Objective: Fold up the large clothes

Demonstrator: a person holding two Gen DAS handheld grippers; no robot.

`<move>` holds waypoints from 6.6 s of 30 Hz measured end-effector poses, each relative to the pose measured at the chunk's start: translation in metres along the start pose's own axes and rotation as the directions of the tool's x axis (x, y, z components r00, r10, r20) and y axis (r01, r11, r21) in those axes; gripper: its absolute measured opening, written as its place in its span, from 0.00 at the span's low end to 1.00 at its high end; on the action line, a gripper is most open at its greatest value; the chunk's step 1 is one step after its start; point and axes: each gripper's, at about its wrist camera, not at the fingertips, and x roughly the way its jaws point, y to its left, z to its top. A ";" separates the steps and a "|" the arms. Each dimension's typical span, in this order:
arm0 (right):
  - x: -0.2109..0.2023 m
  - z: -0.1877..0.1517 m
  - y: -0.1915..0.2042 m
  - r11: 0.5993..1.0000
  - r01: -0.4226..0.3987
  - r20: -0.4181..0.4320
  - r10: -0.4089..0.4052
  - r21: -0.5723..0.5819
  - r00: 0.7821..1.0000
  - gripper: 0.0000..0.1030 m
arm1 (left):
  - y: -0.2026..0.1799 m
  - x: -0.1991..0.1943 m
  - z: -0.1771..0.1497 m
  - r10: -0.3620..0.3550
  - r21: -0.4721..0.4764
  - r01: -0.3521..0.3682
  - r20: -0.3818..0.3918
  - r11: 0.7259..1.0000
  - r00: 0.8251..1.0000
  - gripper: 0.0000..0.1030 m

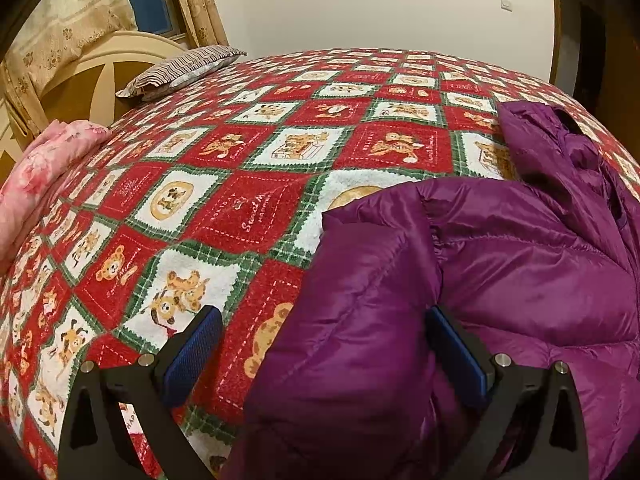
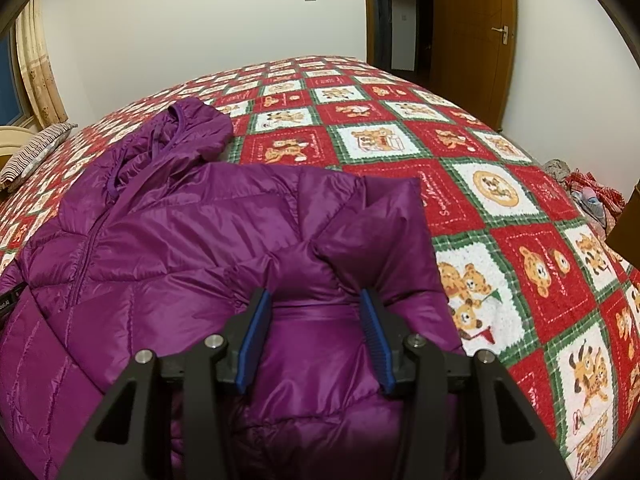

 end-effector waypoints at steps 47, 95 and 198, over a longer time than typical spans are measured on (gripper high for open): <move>0.078 0.169 0.086 0.919 -0.278 -0.024 0.282 -0.281 0.959 0.05 | -0.135 -0.008 0.157 -0.493 0.332 0.440 0.090 0.834 0.866 0.02; -0.061 -0.036 0.046 0.915 -0.402 -0.249 0.381 -0.039 0.891 0.05 | -0.064 -0.142 -0.049 -0.392 0.464 0.309 0.092 0.830 0.915 0.89; -0.156 -0.129 -0.029 0.977 -0.177 -0.135 0.161 -0.116 0.978 0.67 | 0.115 -0.197 -0.193 -0.115 0.230 0.105 0.031 0.968 0.993 0.99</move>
